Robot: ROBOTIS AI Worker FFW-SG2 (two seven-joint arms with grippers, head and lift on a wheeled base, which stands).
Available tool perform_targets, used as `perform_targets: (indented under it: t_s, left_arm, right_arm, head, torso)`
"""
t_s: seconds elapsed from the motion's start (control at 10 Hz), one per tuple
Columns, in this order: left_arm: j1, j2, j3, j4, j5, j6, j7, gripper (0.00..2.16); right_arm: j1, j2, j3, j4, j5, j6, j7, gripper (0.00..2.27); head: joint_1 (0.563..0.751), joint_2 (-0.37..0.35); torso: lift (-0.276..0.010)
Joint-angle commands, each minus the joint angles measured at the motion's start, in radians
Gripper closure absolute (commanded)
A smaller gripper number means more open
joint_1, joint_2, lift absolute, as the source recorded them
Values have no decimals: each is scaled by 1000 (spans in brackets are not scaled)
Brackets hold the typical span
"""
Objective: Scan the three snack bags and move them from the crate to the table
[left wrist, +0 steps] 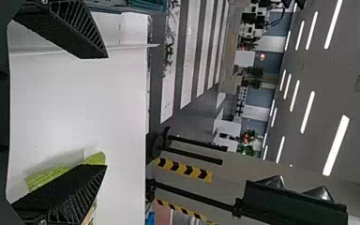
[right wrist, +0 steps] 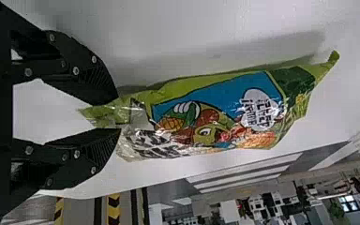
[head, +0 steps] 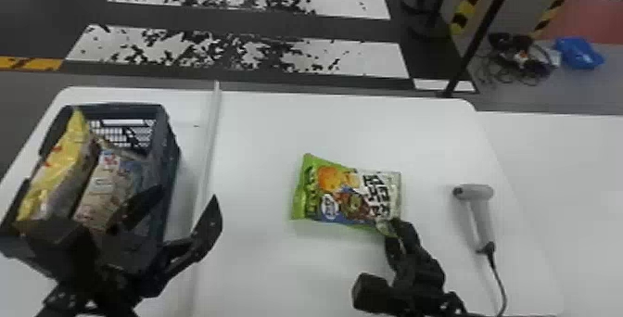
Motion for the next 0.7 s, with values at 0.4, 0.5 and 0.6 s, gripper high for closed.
perform_targets:
  t_s: [0.4, 0.5, 0.6]
  left_arm:
    - [12, 3, -4, -1, 0, -18, -2, 29]
    - [12, 3, -6, -1, 0, -15, -2, 29]
    - [12, 3, -11, -2, -2, -18, -2, 29]
  right_arm:
    - [139, -12, -169, -233, -108, -28, 41, 2240]
    - [174, -9, -242, -370, -177, 70, 107, 2240]
    - [205, 1, -320, -502, -253, 171, 162, 2240]
  head:
    - [695, -66]
    - [695, -70]
    - [695, -86]
  torso:
    - [-62]
    - [-62]
    - [-62]
